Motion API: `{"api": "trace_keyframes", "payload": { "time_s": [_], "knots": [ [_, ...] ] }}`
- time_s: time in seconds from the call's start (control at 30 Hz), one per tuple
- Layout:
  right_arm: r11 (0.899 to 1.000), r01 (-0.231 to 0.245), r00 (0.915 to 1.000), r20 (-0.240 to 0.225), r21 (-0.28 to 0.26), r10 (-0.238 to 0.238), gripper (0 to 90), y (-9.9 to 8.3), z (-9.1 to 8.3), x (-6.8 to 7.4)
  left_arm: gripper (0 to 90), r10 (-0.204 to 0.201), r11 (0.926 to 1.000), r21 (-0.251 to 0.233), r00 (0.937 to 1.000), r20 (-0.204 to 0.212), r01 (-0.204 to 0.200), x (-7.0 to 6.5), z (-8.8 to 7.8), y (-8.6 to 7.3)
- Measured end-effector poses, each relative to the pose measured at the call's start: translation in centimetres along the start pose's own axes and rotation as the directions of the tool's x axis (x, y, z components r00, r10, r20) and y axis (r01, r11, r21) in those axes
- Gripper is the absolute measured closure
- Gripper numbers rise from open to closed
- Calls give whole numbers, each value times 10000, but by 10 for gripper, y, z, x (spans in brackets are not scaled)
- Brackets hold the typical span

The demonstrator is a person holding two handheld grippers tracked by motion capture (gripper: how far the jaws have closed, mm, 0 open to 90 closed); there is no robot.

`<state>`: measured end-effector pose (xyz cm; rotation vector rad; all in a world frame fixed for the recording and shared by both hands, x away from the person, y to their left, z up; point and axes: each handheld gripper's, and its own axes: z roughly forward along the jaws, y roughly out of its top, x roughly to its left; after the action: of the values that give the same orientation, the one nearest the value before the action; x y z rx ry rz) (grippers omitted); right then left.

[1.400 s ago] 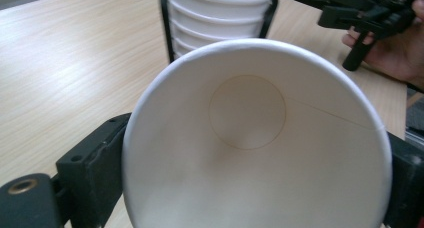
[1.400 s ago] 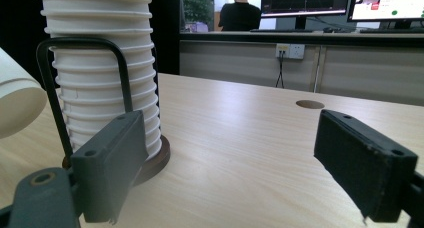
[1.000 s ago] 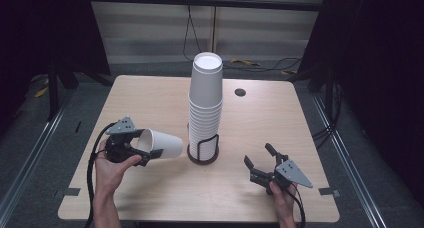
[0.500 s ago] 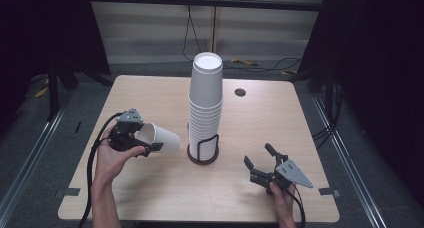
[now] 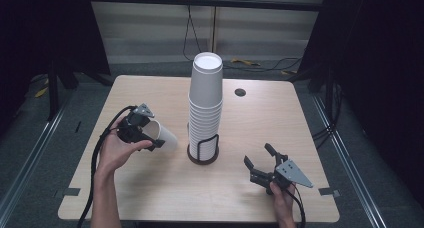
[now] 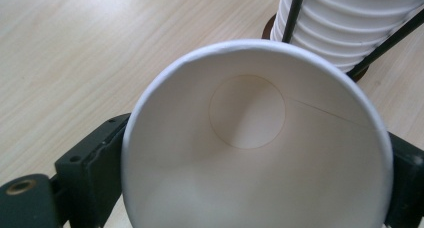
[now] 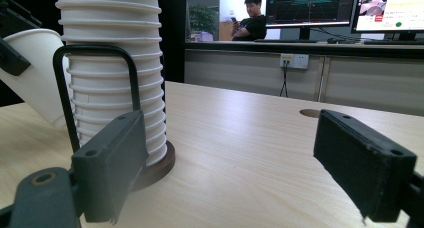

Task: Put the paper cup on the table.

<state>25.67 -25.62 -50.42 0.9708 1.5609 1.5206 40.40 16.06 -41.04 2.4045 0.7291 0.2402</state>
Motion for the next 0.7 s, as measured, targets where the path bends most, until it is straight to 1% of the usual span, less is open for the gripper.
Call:
{"api": "trace_keyframes", "payload": {
  "time_s": [0.07, 0.13, 0.2, 0.23, 0.27, 0.3, 0.37, 0.4, 0.43, 0.47, 0.5, 0.53, 0.6, 0.63, 0.7],
  "knots": [
    [10000, 2, 10000, 0, -2, -2, 136, 0, 0, 0, 75, 160, 9992, 370, 9999, 16, -160, 1, 3, 3],
    [10000, 1, 10000, 1, -2, -1, 136, 0, 0, 0, 74, 182, 9980, 600, 9998, -75, -177, 2, 5, 5],
    [10000, 3, 10000, 2, -3, -3, 136, 0, 0, 0, 74, 213, 9972, 722, 9998, 0, -212, 3, 6, 8],
    [10000, 1, 10000, 0, -2, -1, 136, 0, 0, 0, 73, 242, 9952, 946, 9997, 29, -244, 4, 7, 9],
    [10000, 2, 10000, 0, -2, -2, 136, 0, 0, 0, 73, 297, 9939, 1063, 9995, -65, -288, 5, 8, 10],
    [10000, 1, 10000, -1, -1, -1, 136, 0, 0, 0, 72, 232, 9938, 1096, 9995, -197, -209, 5, 9, 11],
    [10000, 1, 10000, 0, -1, -1, 136, 0, 0, 0, 71, 329, 9886, 1478, 9991, -269, -286, 5, 12, 13],
    [10000, 3, 10000, 0, 0, -3, 136, 0, 0, 0, 64, 437, 9875, 1527, 9987, -269, -391, 6, 12, 14],
    [10000, -1, 10000, -2, 0, 1, 136, 0, 0, 0, 65, 460, 9860, 1615, 9988, -190, -424, 6, 13, 15],
    [10000, 0, 10000, -2, 2, 0, 137, 0, 0, 0, 64, 499, 9868, 1556, 9985, -229, -457, 6, 13, 16],
    [10000, 2, 10000, -2, -1, -2, 136, 0, 0, 0, 61, 512, 9865, 1574, 9982, -311, -457, 7, 14, 17],
    [10000, 0, 10000, -2, 1, 0, 136, 0, 0, 0, 57, 460, 9859, 1623, 9985, -296, -407, 7, 15, 18],
    [10000, -2, 10000, -3, 3, 2, 136, 0, 0, 0, 52, 552, 9835, 1739, 9982, -239, -502, 7, 18, 19],
    [10000, 0, 10000, -3, 1, 0, 136, 0, 0, 0, 51, 613, 9838, 1699, 9979, -207, -569, 7, 20, 20],
    [10000, 0, 10000, -1, 2, 0, 136, 0, 0, 0, 50, 493, 9862, 1597, 9985, -256, -446, 7, 23, 22]
  ]
}}
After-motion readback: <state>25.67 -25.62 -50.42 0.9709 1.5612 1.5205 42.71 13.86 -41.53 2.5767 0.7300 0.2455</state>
